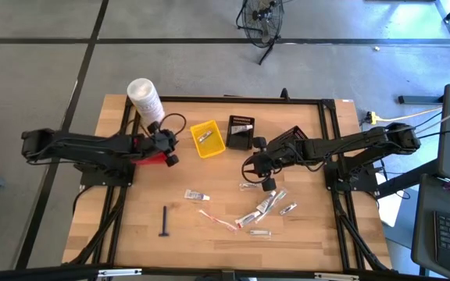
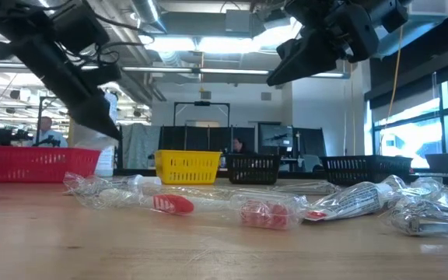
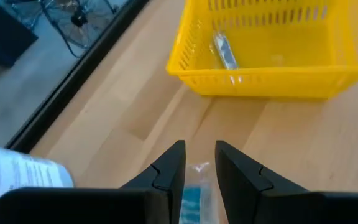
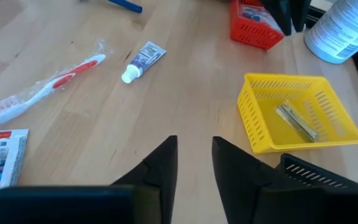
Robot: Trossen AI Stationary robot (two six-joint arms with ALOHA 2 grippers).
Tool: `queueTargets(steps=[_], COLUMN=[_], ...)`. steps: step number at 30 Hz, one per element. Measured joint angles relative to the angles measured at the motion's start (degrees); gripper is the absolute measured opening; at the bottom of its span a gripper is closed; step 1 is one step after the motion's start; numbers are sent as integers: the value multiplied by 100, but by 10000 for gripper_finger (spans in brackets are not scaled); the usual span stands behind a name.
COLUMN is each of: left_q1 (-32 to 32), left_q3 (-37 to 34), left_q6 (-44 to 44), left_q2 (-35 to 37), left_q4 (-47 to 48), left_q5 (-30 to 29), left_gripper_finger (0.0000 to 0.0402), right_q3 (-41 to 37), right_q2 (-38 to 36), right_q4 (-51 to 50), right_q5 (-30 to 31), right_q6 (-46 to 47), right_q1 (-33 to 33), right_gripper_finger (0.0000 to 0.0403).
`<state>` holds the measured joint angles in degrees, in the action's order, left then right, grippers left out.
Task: Pick & Place Travel size toiletries
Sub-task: Put the blue toothbrush into the red bin, then put the nail cutter into the yellow bin
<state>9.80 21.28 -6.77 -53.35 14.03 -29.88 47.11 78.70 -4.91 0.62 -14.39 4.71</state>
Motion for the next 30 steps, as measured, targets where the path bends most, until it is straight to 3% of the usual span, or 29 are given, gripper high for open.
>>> queueTargets(steps=[11, 14, 18, 24, 30], left_q1=[-693, -1029, -1588, -2339, -2840], left_q3=[0, 0, 0, 0, -2], left_q6=[194, 58, 47, -15, -337], left_q2=[888, 863, 541, -269, -1360], left_q4=[-1136, -1716, -2342, -2743, -3480], left_q5=[59, 371, 580, -189, -298], left_gripper_finger=[84, 84, 84, 84, 84], right_q3=[0, 0, 0, 0, 0], right_q2=[0, 0, 0, 0, 0], right_q4=[1, 0, -2, -2, -2], right_q5=[-2, -4, -20, -20, -20], right_q6=[228, 364, 483, 526, 542], right_q1=[0, 0, 0, 0, 0], right_gripper_finger=[88, 90, 100, 112, 116])
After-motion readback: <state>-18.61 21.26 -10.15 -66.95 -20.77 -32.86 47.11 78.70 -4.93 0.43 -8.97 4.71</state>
